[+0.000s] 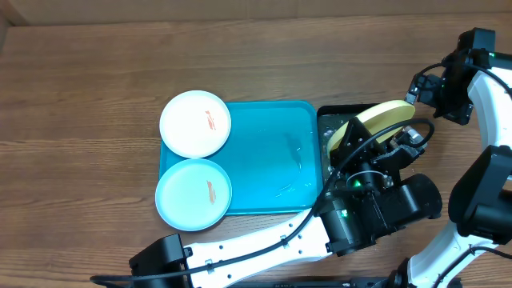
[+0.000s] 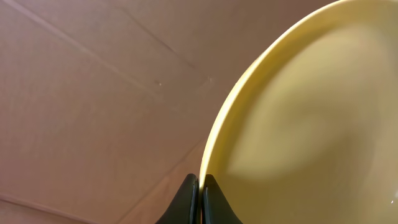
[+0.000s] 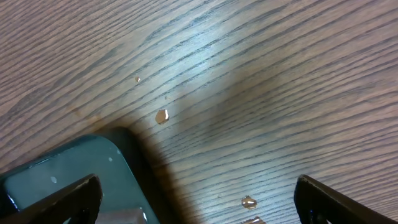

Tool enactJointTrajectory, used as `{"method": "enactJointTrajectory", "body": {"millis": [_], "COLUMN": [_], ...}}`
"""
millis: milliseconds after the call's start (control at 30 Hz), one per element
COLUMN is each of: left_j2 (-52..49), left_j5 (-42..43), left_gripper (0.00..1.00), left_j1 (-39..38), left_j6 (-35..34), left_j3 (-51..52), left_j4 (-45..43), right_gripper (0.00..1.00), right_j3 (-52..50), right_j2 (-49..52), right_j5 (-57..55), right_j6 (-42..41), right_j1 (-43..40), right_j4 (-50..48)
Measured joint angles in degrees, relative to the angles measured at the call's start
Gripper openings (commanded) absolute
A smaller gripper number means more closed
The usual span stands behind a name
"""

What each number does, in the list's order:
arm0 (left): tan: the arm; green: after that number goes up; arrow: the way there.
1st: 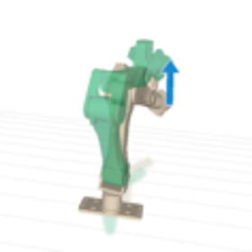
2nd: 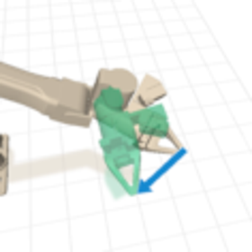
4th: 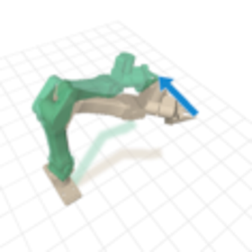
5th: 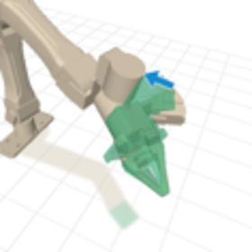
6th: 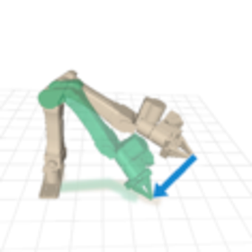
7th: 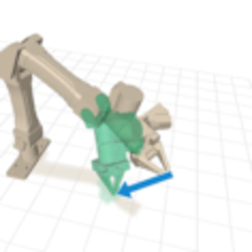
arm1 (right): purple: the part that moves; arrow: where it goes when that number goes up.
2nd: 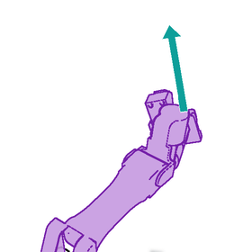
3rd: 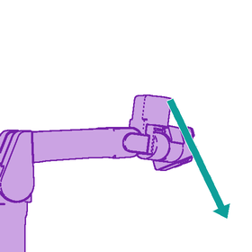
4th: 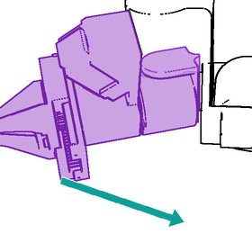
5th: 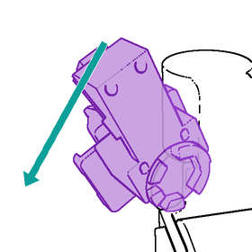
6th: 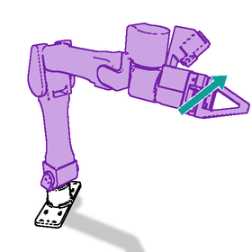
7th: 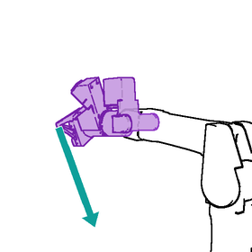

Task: Clean dirty plates on tray and stack at the side
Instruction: 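Lift the yellow plate with the left gripper and swing it right, then carry the yellow plate left and set it on the table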

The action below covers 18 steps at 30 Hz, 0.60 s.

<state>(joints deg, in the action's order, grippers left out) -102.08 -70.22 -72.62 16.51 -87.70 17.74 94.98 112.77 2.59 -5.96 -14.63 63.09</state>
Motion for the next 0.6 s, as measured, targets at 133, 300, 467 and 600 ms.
{"method": "enactJointTrajectory", "body": {"millis": [133, 300, 467, 600], "left_j2": [0.0, 0.0, 0.0, 0.0], "left_j5": [0.9, 8.9, 25.7, 42.6], "left_gripper": [0.04, 0.04, 0.04, 0.04], "left_j1": [0.2, 2.7, 8.9, 17.1], "left_j6": [-2.3, -11.2, -24.4, -33.4], "left_j3": [0.0, -0.1, -0.1, -0.1], "left_j4": [2.5, 11.3, 18.1, 18.8], "right_gripper": [1.0, 1.0, 1.0, 1.0], "right_j3": [0.0, 0.0, 0.0, 0.0], "right_j2": [0.0, 0.0, 0.0, 0.0], "right_j5": [0.0, 0.0, 0.0, 0.0], "right_j6": [0.0, 0.0, 0.0, 0.0], "right_j1": [0.0, 0.0, 0.0, 0.0], "right_j4": [0.0, 0.0, 0.0, 0.0]}}
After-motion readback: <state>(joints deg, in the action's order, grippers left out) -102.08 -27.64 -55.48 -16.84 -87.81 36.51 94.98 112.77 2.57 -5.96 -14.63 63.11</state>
